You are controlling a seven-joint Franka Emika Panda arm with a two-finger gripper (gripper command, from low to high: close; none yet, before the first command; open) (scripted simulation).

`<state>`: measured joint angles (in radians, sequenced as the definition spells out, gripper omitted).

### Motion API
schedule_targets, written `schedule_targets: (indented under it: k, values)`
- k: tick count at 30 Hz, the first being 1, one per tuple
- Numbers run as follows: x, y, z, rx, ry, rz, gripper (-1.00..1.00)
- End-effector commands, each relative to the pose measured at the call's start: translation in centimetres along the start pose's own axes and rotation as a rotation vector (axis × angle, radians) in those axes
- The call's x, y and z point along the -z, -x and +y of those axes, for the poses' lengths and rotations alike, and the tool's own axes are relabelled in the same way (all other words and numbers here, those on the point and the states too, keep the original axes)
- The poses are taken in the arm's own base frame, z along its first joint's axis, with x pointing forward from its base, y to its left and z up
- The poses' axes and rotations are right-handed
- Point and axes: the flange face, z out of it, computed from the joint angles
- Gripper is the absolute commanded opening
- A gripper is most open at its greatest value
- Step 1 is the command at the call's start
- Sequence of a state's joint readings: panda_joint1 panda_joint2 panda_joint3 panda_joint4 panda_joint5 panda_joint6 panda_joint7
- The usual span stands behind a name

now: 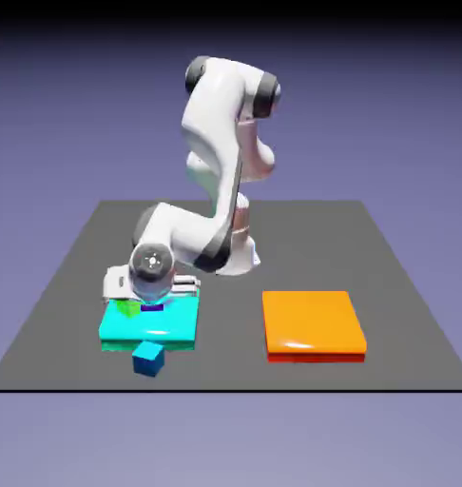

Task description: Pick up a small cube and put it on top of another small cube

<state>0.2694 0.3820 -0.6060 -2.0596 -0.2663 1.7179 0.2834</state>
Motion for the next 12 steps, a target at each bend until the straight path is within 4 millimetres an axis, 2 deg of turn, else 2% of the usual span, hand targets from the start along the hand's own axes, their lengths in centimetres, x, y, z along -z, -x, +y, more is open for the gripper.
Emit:
schedule_targets:
  k: [1,2,4,8,9,10,12]
  values:
    - [-0.5,0.5,1.2,0.036,0.016,0.008,-1.00]
    - [-1.2,1.1,2.4,0.075,0.028,0.013,-1.00]
    - [-1.4,1.3,2.7,0.088,0.032,0.014,-1.00]
    - [-7.7,0.2,1.8,0.088,0.032,0.014,-1.00]
    - [-7.7,0.2,1.8,0.088,0.032,0.014,1.00]
    - [-7.7,0.2,1.8,0.088,0.032,0.014,1.00]
    - [-4.5,0.6,2.3,0.087,0.033,0.014,1.00]
